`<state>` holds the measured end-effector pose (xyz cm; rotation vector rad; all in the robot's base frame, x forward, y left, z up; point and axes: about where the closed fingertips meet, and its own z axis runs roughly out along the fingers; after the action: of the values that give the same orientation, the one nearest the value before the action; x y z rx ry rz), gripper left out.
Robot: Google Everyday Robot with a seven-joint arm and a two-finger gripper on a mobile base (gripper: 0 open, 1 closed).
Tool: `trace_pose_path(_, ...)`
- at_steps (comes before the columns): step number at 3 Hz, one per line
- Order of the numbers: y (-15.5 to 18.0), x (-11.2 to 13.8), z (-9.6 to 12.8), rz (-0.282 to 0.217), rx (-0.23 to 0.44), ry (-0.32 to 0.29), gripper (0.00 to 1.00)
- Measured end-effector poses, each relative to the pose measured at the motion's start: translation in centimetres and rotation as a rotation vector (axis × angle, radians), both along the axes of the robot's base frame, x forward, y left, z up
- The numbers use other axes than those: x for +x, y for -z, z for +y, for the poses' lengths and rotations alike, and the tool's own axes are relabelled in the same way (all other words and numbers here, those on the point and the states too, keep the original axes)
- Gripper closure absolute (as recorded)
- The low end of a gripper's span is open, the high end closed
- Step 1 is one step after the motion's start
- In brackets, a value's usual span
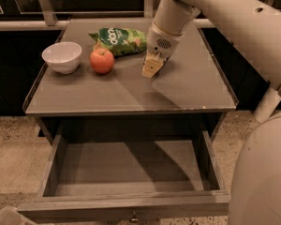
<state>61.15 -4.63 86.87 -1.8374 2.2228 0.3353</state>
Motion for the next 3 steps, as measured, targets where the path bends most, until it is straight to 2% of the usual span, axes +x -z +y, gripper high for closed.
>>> trace_pose_path(1, 0.0, 0.0, 0.0, 0.0, 0.0, 0.0, 0.86)
trace_pose_path(3, 0.0, 0.0, 0.0, 0.0, 0.0, 0.0, 0.4)
